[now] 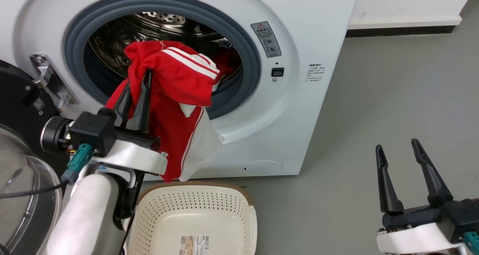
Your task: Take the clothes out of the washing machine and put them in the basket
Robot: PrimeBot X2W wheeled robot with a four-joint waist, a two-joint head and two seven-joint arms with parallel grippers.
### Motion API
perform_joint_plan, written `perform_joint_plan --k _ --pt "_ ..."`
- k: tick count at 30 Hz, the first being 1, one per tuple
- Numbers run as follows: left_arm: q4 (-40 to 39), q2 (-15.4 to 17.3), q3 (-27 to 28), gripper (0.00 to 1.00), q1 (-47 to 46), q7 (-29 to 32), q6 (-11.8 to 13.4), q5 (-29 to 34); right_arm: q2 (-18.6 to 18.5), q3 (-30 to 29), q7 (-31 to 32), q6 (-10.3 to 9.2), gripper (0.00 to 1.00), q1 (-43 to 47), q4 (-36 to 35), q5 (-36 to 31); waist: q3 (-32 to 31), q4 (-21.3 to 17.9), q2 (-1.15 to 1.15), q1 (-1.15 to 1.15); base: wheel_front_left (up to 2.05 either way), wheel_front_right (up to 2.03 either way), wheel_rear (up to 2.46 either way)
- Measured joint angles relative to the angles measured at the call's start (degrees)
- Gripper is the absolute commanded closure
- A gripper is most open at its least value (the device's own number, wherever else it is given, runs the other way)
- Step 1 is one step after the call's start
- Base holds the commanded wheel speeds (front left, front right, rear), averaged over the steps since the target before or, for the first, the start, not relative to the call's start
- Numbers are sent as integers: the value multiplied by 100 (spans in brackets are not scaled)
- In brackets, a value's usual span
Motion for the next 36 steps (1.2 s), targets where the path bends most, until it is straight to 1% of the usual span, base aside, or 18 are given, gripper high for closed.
perform_joint_plan --k 5,10,13,17,22,26,31,36 --pt "-1047 180 14 100 386 288 178 91 -1 3 0 0 0 98 -3 1 -87 7 0 0 0 0 0" --pt "-1835 330 13 100 684 539 305 199 0 -2 0 0 0 168 -2 11 -133 50 0 0 0 0 0" --pt "-2174 402 -7 100 837 679 366 254 -1 -13 0 0 0 181 -1 19 -141 84 0 0 0 0 0" --pt "-2374 446 -97 100 1118 788 405 272 -1 -4 0 0 0 181 -5 40 -109 110 0 0 0 0 0" --pt "-2282 452 -332 100 1577 825 389 248 0 -2 0 0 0 150 -38 54 28 96 0 1 0 0 0" --pt "-1940 349 -545 100 1856 740 337 194 0 -22 0 0 0 38 -69 51 205 81 0 1 0 0 0" --pt "-1282 237 -727 100 1951 539 219 99 -1 -37 0 1 0 -132 -112 5 510 44 0 1 0 0 0" --pt "-294 144 -803 100 1779 265 57 58 -1 -24 0 0 0 -401 -190 -35 944 -27 0 1 0 0 0"
